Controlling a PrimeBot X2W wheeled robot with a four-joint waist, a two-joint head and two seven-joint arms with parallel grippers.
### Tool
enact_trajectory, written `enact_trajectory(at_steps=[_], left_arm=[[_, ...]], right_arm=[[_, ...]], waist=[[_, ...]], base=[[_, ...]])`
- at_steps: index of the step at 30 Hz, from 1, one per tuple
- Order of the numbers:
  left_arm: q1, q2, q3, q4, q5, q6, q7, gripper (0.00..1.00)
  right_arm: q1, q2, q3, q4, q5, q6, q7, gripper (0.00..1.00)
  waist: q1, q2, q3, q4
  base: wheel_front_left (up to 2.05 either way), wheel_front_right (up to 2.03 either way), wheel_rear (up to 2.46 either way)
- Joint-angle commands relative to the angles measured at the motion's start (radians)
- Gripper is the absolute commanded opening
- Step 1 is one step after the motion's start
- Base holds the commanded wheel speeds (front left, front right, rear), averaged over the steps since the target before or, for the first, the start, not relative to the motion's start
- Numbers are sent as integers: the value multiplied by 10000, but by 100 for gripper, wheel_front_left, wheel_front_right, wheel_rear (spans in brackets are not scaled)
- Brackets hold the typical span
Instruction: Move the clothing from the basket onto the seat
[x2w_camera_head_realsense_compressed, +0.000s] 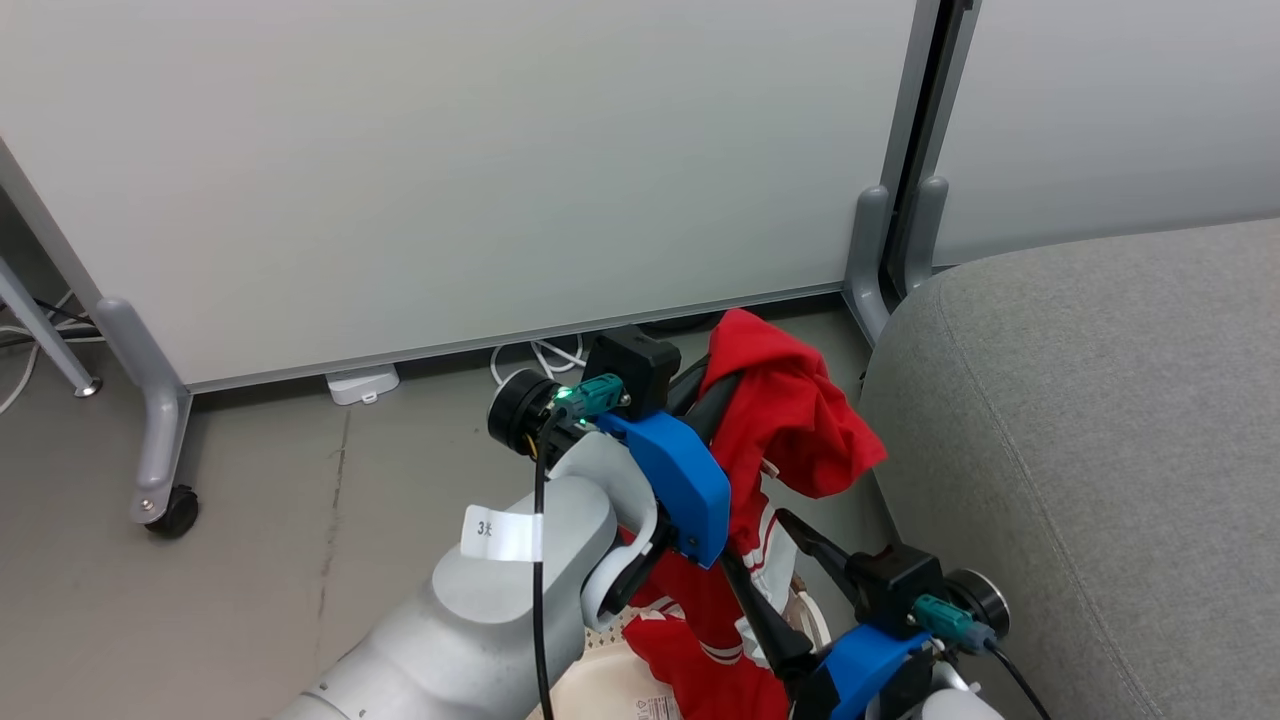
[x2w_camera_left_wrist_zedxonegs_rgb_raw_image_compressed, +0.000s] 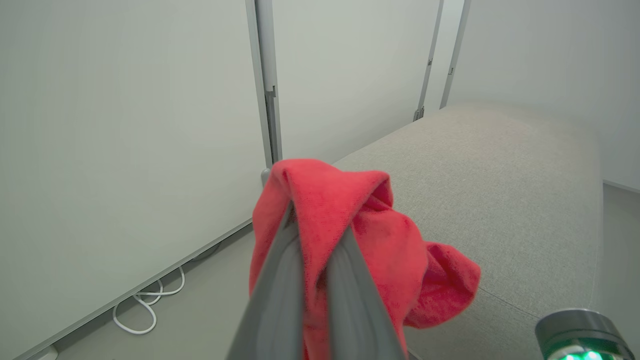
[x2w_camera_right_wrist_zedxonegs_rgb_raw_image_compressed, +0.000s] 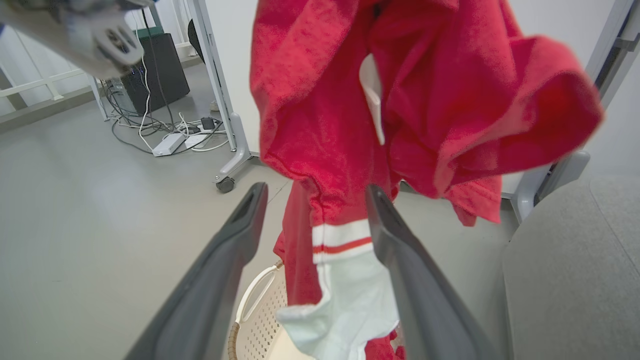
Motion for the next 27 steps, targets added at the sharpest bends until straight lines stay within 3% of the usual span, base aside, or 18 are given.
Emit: enact_trajectory(at_steps=[1, 10, 18, 19, 20, 27], left_arm=[[-136, -1, -71, 17, -69, 58, -76, 0], [-314, 0, -526, -82, -522, 153, -225, 0], [-485, -3, -987, -122, -829, 209, -328, 0], [-494, -1, -1036, -109, -863, 218, -338, 0], [-513, -3, -1066, -95, -892, 230, -353, 0], [-569, 0, -1295, 79, -1131, 232, -454, 0]], right_arm=[[-221, -43, 8, 117, -22, 5, -65, 100], [-1599, -43, 643, 1745, -19, 3, -251, 100], [-2471, -41, 1025, 2790, 928, 5, -450, 99], [-2547, -42, 1085, 2871, 1063, 5, -467, 30], [-2655, -35, 1169, 2951, 1180, 5, -524, 0], [-2910, -37, 1617, 3364, 1776, 5, -799, 0]], waist=[[0, -1, 6, 16], [0, -1, 52, 85], [0, -1, 89, 134], [0, -1, 91, 129], [0, -1, 96, 118], [0, -1, 58, -73]], base=[[0, 0, 0], [0, 0, 0], [0, 0, 0], [0, 0, 0], [0, 0, 0], [0, 0, 0]])
